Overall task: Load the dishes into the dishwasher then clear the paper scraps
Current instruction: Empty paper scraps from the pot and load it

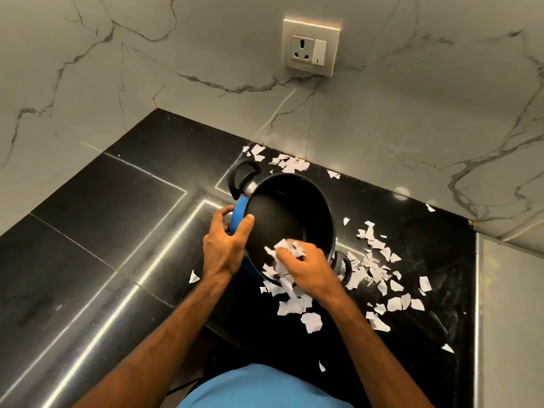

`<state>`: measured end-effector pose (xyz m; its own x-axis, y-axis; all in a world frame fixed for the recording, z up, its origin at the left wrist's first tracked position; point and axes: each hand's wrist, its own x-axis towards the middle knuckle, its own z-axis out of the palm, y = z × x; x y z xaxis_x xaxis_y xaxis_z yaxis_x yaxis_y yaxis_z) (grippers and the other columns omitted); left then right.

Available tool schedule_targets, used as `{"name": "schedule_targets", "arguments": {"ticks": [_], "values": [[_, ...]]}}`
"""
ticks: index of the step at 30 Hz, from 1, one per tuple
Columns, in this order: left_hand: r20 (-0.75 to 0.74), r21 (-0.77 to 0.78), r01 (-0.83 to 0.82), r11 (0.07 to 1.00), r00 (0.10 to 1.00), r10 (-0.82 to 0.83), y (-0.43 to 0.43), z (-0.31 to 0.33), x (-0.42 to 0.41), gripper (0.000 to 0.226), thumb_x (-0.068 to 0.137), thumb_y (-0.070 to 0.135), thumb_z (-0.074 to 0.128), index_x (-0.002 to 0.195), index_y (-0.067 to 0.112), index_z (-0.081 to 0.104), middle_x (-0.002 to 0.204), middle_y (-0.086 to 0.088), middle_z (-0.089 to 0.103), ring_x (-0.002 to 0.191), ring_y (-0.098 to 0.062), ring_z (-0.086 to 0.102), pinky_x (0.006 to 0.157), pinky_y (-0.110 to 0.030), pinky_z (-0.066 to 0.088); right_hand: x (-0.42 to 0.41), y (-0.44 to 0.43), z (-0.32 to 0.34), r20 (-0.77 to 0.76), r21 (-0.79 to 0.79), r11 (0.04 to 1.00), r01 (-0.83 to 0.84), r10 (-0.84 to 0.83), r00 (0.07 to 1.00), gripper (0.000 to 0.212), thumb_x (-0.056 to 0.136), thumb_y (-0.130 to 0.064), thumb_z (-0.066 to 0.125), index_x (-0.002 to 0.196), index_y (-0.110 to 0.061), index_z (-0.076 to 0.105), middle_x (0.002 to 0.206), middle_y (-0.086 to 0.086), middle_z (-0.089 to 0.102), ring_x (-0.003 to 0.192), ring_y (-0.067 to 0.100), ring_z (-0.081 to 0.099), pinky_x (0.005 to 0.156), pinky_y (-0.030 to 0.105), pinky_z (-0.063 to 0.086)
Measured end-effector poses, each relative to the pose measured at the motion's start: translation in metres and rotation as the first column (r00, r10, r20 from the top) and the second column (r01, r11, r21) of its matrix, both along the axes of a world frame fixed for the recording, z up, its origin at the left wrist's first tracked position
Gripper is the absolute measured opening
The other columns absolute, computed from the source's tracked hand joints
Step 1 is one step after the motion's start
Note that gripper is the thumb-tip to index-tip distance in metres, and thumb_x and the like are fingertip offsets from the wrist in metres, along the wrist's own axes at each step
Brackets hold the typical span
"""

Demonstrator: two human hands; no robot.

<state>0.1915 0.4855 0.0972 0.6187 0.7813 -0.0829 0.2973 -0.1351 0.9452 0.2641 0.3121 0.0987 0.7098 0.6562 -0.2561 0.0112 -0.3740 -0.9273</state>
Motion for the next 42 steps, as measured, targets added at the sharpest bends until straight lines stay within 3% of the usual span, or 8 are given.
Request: {"name": "schedule_targets", "arguments": {"ticks": [7, 10, 14, 18, 24, 34, 37, 42], "values": [[0.046, 0.072, -0.136, 0.988, 0.990, 0.133, 0.029, 0.011, -0.005, 0.047, 0.085, 0.052, 0.063, 0.127, 0.034, 0.054, 0.094, 0.015, 0.066, 0.074, 0.011, 0.065, 0.067, -0.022, 0.055, 0.013, -0.032, -0.018, 0.288, -0.072, 0.990, 0.118, -0.092, 0.953, 0.030, 0.104, -0.039, 0.059, 0.077, -0.025, 0.060, 0.071, -0.004, 0.061, 0.062, 0.009, 0.052, 0.058, 0.026, 0.044], [0.086, 0.104, -0.144, 0.984, 0.987, 0.135, 0.035, 0.015, -0.009, 0.049, 0.084, 0.054, 0.063, 0.127, 0.034, 0.052, 0.099, 0.011, 0.067, 0.077, 0.008, 0.067, 0.063, -0.015, 0.054, 0.014, -0.038, -0.027, 0.401, -0.212, 0.975, 0.067, 0.024, 0.916, 0.025, 0.101, -0.054, 0.057, 0.104, -0.033, 0.069, 0.105, -0.016, 0.065, 0.093, 0.001, 0.059, 0.080, 0.028, 0.051], [0.113, 0.160, -0.090, 0.983, 0.991, 0.073, 0.036, 0.018, -0.016, 0.059, 0.086, 0.051, 0.063, 0.138, 0.026, 0.048, 0.106, 0.001, 0.067, 0.082, 0.009, 0.067, 0.062, -0.009, 0.053, 0.008, -0.029, -0.015, 0.564, -0.104, 0.976, 0.192, -0.101, 0.820, 0.024, 0.102, -0.053, 0.055, 0.110, -0.035, 0.070, 0.131, -0.015, 0.059, 0.125, 0.003, 0.050, 0.101, 0.032, 0.044], [0.126, 0.244, -0.006, 0.970, 0.992, -0.026, 0.023, 0.026, -0.018, 0.067, 0.083, 0.054, 0.063, 0.140, 0.022, 0.048, 0.106, 0.009, 0.065, 0.088, 0.018, 0.062, 0.064, -0.002, 0.048, 0.014, -0.003, -0.011, 0.530, -0.041, 0.999, 0.034, -0.007, 0.848, 0.020, 0.104, -0.041, 0.058, 0.110, -0.026, 0.070, 0.118, -0.015, 0.059, 0.110, 0.001, 0.057, 0.096, 0.027, 0.053], [0.148, 0.248, 0.082, 0.965, 0.982, -0.121, 0.004, 0.029, -0.012, 0.062, 0.082, 0.055, 0.064, 0.137, 0.029, 0.051, 0.107, 0.019, 0.066, 0.092, 0.006, 0.068, 0.069, -0.010, 0.054, 0.020, 0.028, -0.029, 0.353, -0.463, 0.884, -0.069, 0.255, 0.900, 0.045, 0.106, -0.056, 0.041, 0.129, -0.019, 0.052, 0.128, 0.002, 0.055, 0.109, 0.020, 0.059, 0.088, 0.037, 0.052], [0.129, 0.294, 0.088, 0.952, 0.983, -0.131, -0.001, 0.019, 0.002, 0.065, 0.083, 0.059, 0.061, 0.137, 0.025, 0.050, 0.102, 0.004, 0.068, 0.087, -0.001, 0.068, 0.067, -0.009, 0.051, -0.009, 0.040, -0.017, 0.113, -0.094, 0.947, -0.307, 0.316, 0.942, 0.040, 0.103, -0.056, 0.042, 0.103, -0.021, 0.062, 0.092, 0.001, 0.066, 0.081, 0.019, 0.062, 0.077, 0.045, 0.056], [0.131, 0.294, 0.077, 0.953, 0.984, -0.120, -0.002, 0.019, 0.003, 0.064, 0.083, 0.057, 0.065, 0.138, 0.026, 0.050, 0.103, 0.003, 0.069, 0.085, -0.005, 0.070, 0.065, -0.018, 0.057, -0.003, 0.026, -0.021, 0.159, -0.118, 0.933, -0.339, 0.355, 0.921, 0.028, 0.105, -0.048, 0.047, 0.094, -0.026, 0.061, 0.080, -0.005, 0.064, 0.068, 0.008, 0.057, 0.064, 0.036, 0.048], [0.125, 0.324, 0.057, 0.944, 0.987, -0.102, 0.012, 0.022, 0.003, 0.065, 0.085, 0.054, 0.070, 0.141, 0.030, 0.046, 0.114, 0.005, 0.069, 0.091, -0.004, 0.071, 0.066, -0.027, 0.063, 0.010, -0.018, -0.039, 0.437, -0.380, 0.894, -0.236, 0.399, 0.806, 0.029, 0.102, -0.052, 0.048, 0.085, -0.030, 0.056, 0.082, -0.013, 0.057, 0.079, 0.006, 0.053, 0.073, 0.037, 0.050]]}}
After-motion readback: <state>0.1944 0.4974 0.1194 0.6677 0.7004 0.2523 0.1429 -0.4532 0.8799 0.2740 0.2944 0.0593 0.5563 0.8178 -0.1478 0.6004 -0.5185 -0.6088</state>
